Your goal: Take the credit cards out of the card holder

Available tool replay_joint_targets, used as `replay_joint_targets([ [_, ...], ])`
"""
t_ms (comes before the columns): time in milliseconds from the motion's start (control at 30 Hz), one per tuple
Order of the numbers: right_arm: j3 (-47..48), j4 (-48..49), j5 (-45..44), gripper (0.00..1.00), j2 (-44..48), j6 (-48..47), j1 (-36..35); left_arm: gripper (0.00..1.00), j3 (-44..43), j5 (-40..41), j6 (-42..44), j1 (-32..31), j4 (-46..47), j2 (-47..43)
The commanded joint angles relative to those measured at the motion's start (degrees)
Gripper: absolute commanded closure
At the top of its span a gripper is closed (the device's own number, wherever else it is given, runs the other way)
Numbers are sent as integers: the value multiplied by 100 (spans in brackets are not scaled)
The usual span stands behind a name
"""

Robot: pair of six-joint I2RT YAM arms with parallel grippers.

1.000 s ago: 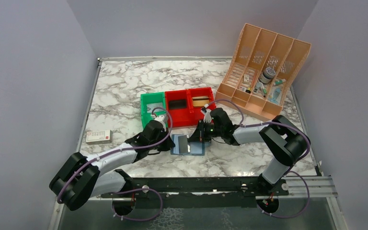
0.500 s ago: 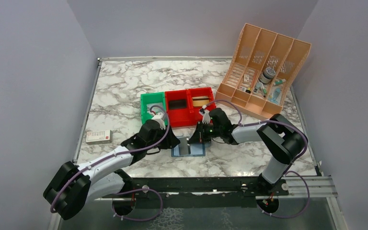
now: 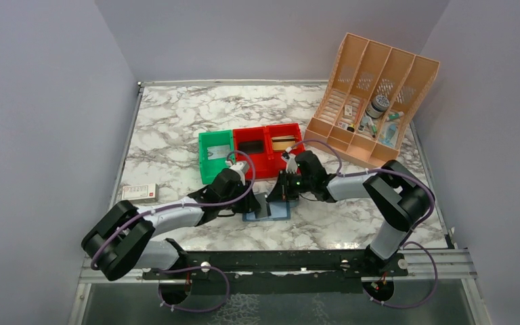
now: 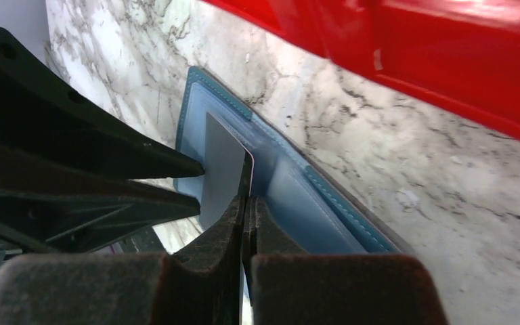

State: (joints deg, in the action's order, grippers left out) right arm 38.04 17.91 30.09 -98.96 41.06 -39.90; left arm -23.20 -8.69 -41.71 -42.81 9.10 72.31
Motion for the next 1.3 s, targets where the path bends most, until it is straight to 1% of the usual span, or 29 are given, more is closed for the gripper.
replay_joint_targets([
  [0, 111, -220, -50, 99, -19, -167, 21, 75, -291, 222, 70, -26, 49, 578],
  [67, 93, -318, -205, 99, 76, -158, 11, 84, -370, 345, 92, -26, -113, 751],
  [100, 77, -368, -307, 99, 131, -156, 15, 86, -402, 429, 93, -26, -191, 793],
  [200, 24, -466, -579, 99, 269, -146, 18, 89, -424, 585, 101, -26, -366, 833],
  [333, -83, -394, -663, 99, 392, -63, 26, 92, -420, 611, 111, -28, -433, 820],
  [533, -296, -298, -852, 99, 624, 117, 104, 93, -423, 770, 128, -26, -712, 618],
  [667, -306, -301, -849, 99, 651, 130, 114, 93, -329, 710, 173, -26, -633, 429],
  [933, -307, -85, -410, 99, 578, 150, 115, 94, -332, 433, 212, -34, -335, 658],
  [1100, -389, 170, -264, 88, 494, 396, 119, 94, -298, 557, 247, -34, -453, 671],
  [1200, -383, 315, -137, 85, 321, 458, 118, 95, -350, 580, 251, -35, -507, 752],
  [1267, -361, 460, 84, 84, 162, 425, 114, 95, -377, 553, 238, -35, -484, 823],
])
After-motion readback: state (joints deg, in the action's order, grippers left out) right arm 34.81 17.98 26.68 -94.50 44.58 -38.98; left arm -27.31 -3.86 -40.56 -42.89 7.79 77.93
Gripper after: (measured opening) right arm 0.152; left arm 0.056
